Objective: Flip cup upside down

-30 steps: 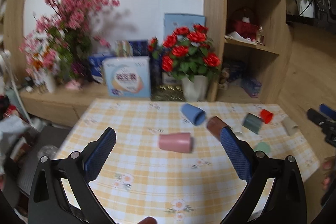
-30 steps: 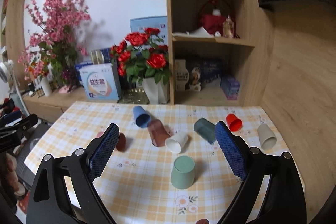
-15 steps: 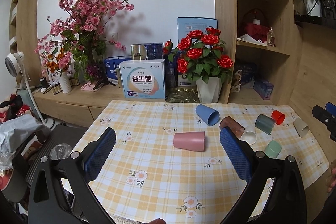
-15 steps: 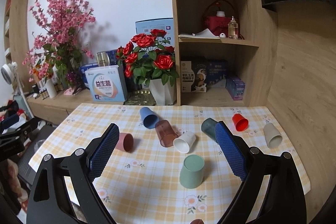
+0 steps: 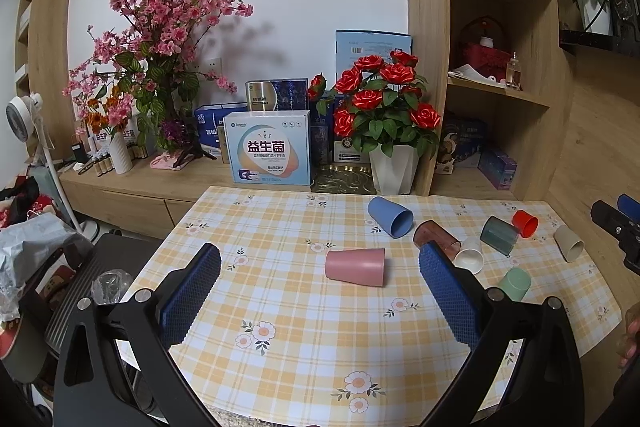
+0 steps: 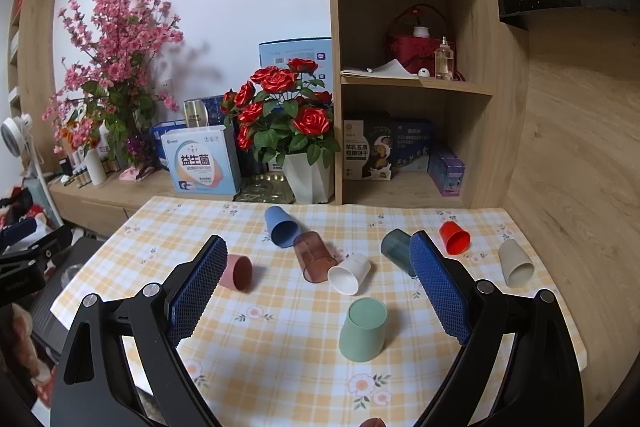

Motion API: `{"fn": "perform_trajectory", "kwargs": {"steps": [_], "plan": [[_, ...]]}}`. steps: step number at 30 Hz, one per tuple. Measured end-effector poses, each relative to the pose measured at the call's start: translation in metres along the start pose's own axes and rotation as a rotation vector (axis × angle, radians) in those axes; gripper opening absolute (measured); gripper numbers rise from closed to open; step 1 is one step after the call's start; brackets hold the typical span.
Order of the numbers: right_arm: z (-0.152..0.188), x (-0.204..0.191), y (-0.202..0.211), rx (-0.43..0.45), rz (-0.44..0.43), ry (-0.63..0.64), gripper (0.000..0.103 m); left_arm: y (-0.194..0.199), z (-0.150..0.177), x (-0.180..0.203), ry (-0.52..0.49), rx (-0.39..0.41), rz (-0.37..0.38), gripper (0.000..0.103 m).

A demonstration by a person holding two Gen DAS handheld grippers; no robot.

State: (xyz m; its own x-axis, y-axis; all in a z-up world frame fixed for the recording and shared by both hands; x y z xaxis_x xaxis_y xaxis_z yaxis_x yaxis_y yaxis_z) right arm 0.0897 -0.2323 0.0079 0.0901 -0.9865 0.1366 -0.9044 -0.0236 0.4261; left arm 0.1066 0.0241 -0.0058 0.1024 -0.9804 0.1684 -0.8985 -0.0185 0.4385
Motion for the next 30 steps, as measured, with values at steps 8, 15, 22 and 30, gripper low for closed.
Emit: {"fn": "perform_trajectory", "kwargs": {"steps": [8, 15, 22, 30], "plan": [[-0.0026, 0.0025, 0.0034, 0.006, 0.012, -0.001, 0.089, 0.0012, 0.0006, 0.0027, -0.003, -0.004, 0.010, 0.097], [-0.0019, 0.0033, 0.0028, 0.003, 0.004, -0.004, 0.089, 0.0021, 0.0015, 0.0044, -0.006, -0.005, 0.014, 0.097], [-0.0007, 0.0023, 0.0022, 0.002, 0.000, -0.004, 0.089, 0.0047, 0.0007, 0.0056, -0.010, 0.002, 0.016, 0.097], [0.0019, 0.0010, 0.0010, -0.004, -0.010, -0.010, 0.089, 0.0057, 0.0001, 0.0064, -0.020, 0.009, 0.005, 0.097]]}}
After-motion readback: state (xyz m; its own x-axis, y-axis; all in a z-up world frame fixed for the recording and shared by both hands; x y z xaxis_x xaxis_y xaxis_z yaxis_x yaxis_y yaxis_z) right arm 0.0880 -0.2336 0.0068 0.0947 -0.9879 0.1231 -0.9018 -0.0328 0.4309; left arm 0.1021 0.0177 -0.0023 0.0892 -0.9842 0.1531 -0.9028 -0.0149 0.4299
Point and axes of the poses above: each gripper's, at about its wrist camera, not at the fingertips, and y roughly against the way its jaws point, x to its right, z to its underside, the point moved 9 cm from there along -y, roughly the way its jaws point, and after that the axes turned 13 degrees about y, right-handed, at the moved point
